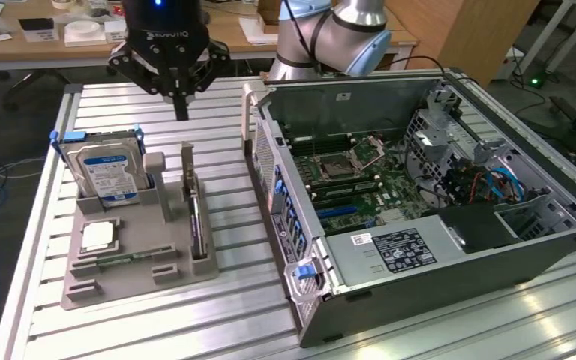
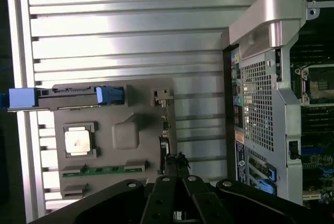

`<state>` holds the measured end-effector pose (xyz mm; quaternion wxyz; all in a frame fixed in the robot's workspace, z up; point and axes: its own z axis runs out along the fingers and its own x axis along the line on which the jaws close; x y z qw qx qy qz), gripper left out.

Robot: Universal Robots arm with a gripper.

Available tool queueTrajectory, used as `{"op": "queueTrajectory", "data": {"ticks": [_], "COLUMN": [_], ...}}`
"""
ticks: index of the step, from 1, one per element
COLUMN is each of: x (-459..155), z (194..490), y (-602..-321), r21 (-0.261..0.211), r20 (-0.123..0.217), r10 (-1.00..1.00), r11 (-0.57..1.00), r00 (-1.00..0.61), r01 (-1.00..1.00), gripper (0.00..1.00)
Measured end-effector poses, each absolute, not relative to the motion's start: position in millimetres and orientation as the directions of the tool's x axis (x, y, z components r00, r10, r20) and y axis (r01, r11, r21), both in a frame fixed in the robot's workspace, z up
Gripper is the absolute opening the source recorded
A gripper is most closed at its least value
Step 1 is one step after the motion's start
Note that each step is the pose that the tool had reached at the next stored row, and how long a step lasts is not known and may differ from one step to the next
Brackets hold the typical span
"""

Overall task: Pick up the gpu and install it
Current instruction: 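Reach for the gpu, then pick up the gpu and move the gpu toward the slot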

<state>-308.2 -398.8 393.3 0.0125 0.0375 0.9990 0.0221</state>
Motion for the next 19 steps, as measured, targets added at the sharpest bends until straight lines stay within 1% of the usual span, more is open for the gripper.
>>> {"op": "queueTrajectory", "data": {"ticks": [19], "x": [-316.0], "z": [393.3], "y": [-398.8], "r21": [0.045], "r20": [-0.023], "r10": [0.075], "r11": [0.996], "r00": [-0.997], "r01": [0.074], "gripper": [0.11]}}
